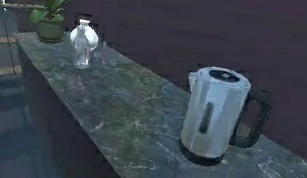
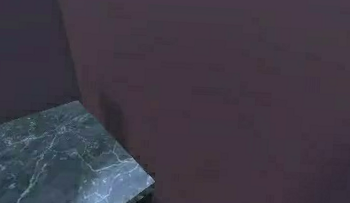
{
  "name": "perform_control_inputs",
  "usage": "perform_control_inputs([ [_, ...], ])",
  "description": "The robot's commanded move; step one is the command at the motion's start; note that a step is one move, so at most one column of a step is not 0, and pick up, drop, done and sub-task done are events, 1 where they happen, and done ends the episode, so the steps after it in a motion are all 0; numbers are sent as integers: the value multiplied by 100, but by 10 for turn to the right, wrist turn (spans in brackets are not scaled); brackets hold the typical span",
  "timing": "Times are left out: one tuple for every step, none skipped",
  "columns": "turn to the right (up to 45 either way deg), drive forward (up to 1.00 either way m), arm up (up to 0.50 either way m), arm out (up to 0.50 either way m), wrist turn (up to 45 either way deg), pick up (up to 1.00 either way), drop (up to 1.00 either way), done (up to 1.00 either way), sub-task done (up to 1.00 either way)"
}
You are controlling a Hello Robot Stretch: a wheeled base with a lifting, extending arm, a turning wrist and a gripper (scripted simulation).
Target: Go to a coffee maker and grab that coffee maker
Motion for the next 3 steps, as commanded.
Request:
perform_control_inputs([
  [-450, 0, 0, 0, 0, 0, 0, 0, 0],
  [-210, 0, 0, 0, 0, 0, 0, 0, 0],
  [0, 0, 50, 0, 0, 0, 0, 0, 0],
])
